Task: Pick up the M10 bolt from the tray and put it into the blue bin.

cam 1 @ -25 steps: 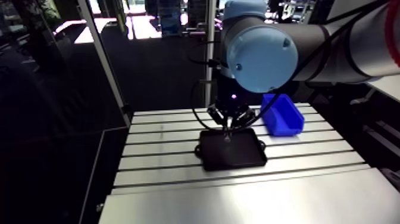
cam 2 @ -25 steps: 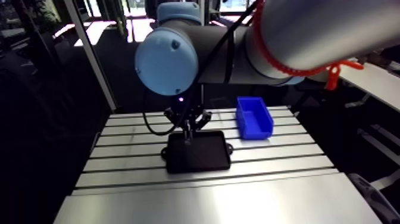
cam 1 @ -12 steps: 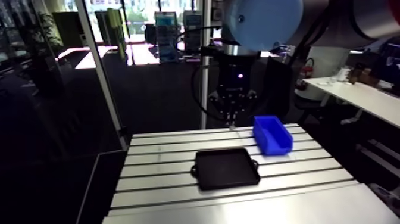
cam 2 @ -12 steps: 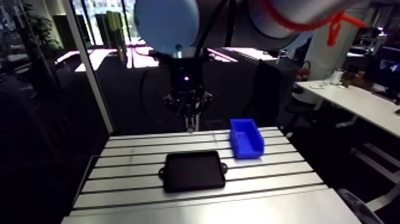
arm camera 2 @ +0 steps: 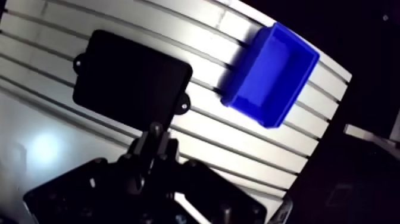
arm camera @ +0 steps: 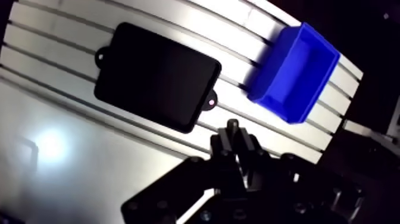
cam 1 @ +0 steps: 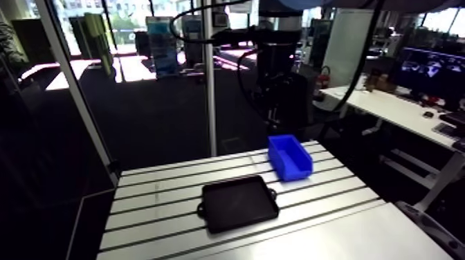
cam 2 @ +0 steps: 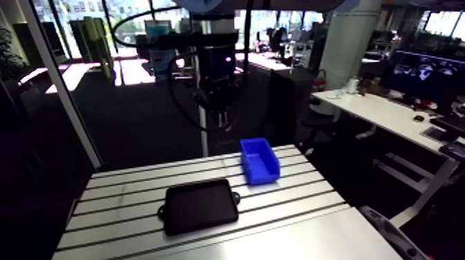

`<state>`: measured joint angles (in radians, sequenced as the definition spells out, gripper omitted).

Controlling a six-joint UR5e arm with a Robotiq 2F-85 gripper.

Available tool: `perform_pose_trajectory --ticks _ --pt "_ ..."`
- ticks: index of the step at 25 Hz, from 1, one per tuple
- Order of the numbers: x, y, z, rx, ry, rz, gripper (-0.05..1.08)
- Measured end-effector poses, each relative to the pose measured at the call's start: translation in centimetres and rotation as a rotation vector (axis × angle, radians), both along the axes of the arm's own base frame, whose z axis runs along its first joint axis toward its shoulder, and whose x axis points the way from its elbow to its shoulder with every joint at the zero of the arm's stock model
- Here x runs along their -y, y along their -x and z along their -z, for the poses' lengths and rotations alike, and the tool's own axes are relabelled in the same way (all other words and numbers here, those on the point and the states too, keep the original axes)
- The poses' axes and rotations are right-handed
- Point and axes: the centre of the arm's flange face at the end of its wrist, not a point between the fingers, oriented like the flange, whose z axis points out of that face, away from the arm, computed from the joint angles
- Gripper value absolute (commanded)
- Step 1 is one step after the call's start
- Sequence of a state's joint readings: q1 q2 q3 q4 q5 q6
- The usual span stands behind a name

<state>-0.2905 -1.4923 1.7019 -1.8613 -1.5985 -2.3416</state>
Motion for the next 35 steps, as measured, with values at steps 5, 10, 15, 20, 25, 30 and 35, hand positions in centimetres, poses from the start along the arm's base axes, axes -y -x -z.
perform_pose_trajectory --ticks 5,10,15,20,25,30,35 --pt "-2.2 0.2 -0.3 0.054 0.003 -0.308 1.07" --pt "-6.1 0.5 0.3 0.084 0.005 -0.565 1.07" --pt "-10.1 0.9 0.7 0.092 0.007 -0.764 1.07" --pt "-11.7 2.2 1.5 0.097 0.012 -0.915 1.07" --pt "-12.8 4.1 2.9 0.106 0.024 -1.011 1.07" --pt "-13.6 5.5 4.3 0.119 0.029 -1.033 1.07" --pt "-14.3 6.9 6.0 0.125 0.029 -1.035 1.07"
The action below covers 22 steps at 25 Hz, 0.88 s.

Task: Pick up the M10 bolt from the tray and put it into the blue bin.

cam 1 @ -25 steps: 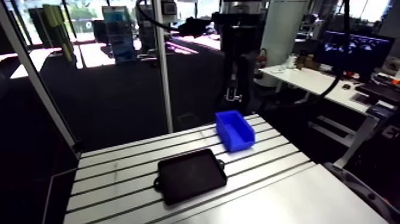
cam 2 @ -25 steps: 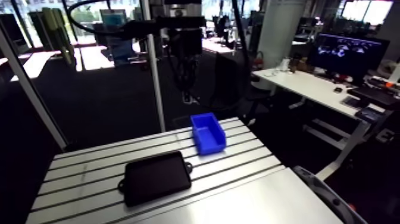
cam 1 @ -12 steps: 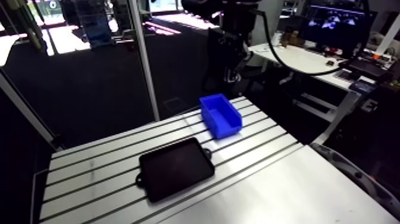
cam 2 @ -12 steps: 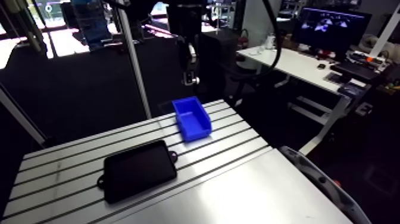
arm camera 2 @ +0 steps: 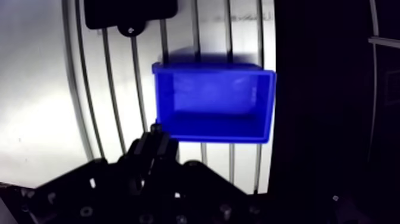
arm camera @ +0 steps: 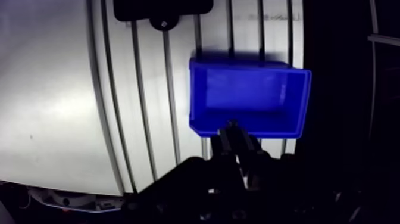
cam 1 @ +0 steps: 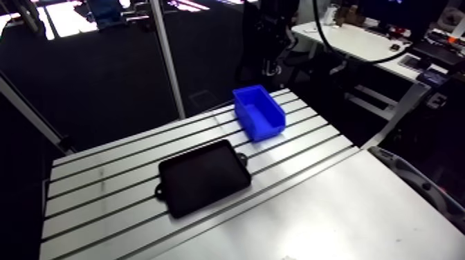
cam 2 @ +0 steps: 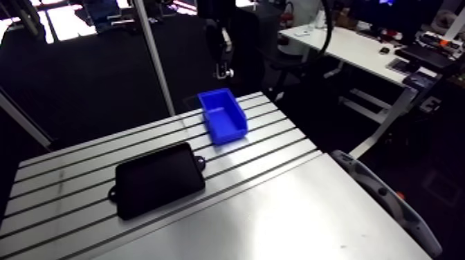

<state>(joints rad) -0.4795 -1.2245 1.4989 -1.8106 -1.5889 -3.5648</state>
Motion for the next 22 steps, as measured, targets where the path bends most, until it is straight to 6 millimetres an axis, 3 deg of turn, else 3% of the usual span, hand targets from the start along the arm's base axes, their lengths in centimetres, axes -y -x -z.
perform_pose_trajectory --ticks 14,22 --pt "-1.1 3.3 7.2 0.011 0.001 0.013 1.06" --pt "-0.7 4.6 10.8 0.022 0.003 0.028 1.05"
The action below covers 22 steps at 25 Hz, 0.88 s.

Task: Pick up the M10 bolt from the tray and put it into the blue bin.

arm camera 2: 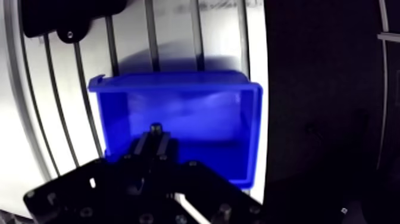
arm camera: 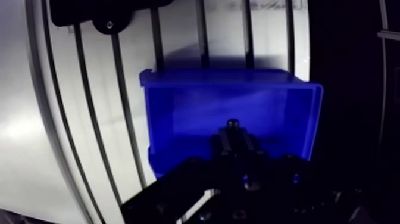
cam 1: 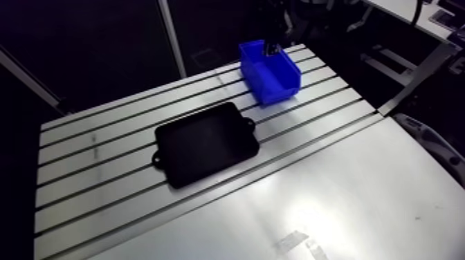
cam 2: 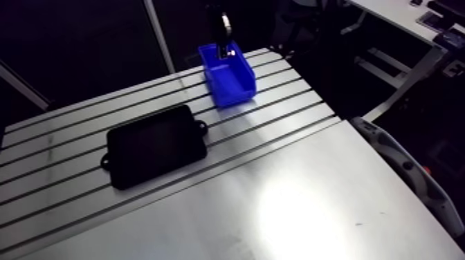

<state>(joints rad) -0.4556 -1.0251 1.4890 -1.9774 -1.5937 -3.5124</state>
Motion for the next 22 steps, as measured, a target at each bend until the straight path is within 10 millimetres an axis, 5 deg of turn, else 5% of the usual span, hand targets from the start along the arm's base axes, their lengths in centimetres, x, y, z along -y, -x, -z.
perform_pose_trajectory --ticks 22 --pt "-0.2 1.0 6.8 0.046 -0.008 0.033 0.99"
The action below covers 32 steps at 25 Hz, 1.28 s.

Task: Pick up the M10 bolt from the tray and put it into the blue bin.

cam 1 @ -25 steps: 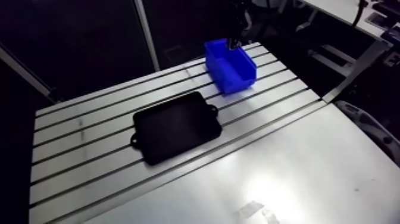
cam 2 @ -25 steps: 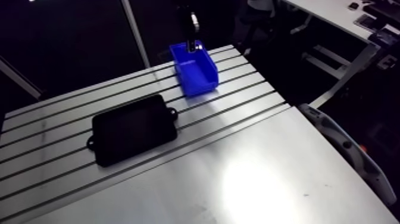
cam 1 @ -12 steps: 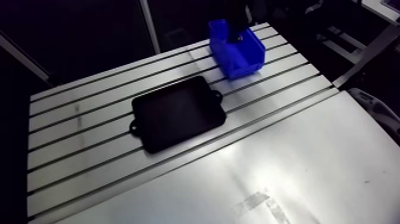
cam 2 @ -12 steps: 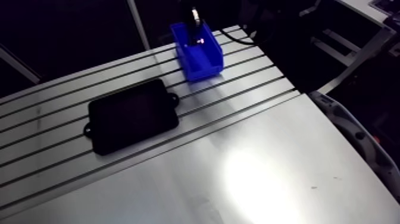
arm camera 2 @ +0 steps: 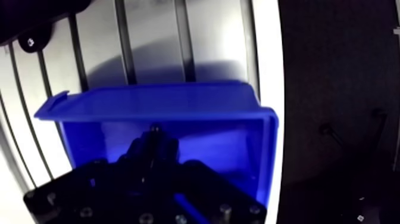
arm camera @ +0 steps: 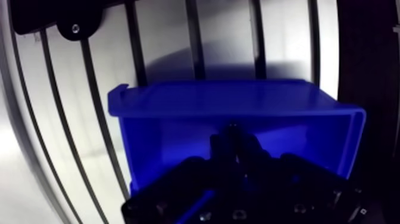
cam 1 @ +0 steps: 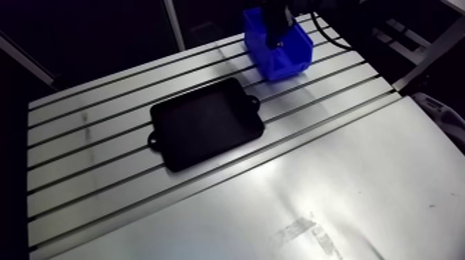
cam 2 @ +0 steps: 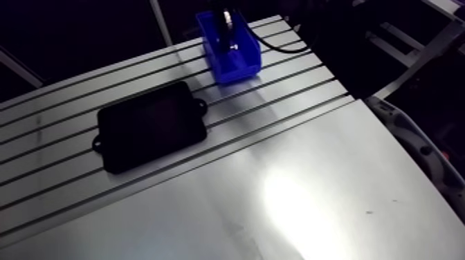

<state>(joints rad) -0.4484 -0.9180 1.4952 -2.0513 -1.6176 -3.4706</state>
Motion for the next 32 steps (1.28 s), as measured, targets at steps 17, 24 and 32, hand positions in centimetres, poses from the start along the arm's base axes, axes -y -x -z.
perform_pose_trajectory --ticks 17,24,32 --pt "0.6 -0.5 -3.3 -0.009 -0.076 -0.012 0.01" --pt "0.6 -0.5 -9.5 -0.036 -0.115 -0.021 0.01" --pt "1.0 -1.5 -16.7 -0.036 -0.118 0.016 0.02"
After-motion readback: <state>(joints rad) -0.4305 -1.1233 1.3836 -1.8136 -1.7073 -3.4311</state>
